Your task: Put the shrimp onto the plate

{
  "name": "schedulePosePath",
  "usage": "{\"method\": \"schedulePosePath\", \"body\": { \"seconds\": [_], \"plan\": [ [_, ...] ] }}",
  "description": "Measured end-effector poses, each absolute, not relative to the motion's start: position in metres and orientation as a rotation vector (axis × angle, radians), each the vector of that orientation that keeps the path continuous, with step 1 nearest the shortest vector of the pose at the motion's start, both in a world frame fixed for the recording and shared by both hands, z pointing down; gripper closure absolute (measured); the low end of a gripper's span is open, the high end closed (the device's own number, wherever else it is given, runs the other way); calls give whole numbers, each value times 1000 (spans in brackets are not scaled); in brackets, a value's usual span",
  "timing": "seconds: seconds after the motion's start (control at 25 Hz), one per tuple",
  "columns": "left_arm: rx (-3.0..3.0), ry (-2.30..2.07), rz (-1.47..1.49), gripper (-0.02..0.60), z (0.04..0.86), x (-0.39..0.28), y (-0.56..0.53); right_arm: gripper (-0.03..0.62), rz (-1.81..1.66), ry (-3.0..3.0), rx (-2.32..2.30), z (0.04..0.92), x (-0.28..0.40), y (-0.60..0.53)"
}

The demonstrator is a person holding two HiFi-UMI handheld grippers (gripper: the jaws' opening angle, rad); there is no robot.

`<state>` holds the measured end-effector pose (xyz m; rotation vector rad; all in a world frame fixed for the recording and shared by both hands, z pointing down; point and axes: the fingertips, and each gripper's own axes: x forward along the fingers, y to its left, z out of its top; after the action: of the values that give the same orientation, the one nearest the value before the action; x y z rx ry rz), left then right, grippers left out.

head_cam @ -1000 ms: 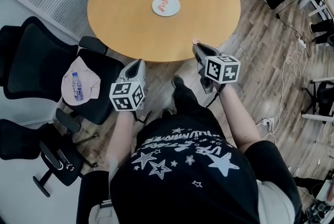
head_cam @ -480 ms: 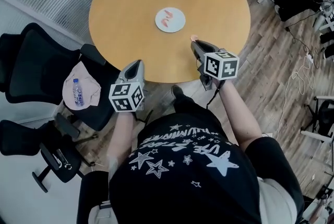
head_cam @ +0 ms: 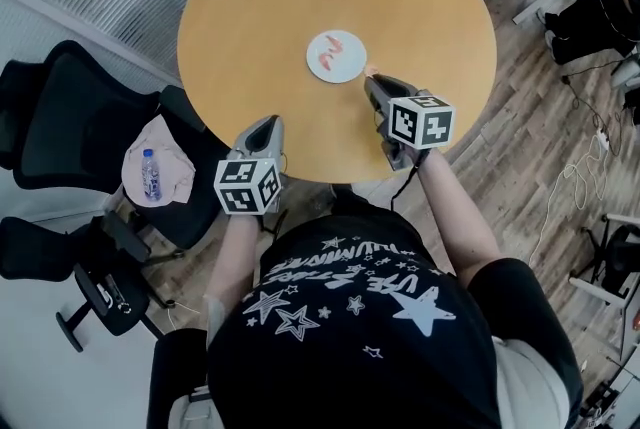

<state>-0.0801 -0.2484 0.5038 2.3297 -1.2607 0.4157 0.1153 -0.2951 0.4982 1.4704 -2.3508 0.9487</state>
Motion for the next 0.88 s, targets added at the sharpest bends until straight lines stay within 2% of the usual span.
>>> {"method": "schedulePosePath", "body": {
  "seconds": [0.4,0.88],
  "plan": [
    [2321,-1267,437,580,510,-66,-286,539,989,-2343,1348,525,108,-338],
    [2270,-1301,457,580,523,-63,-323,539,781,-2215,1205,573,104,-368]
  ]
}}
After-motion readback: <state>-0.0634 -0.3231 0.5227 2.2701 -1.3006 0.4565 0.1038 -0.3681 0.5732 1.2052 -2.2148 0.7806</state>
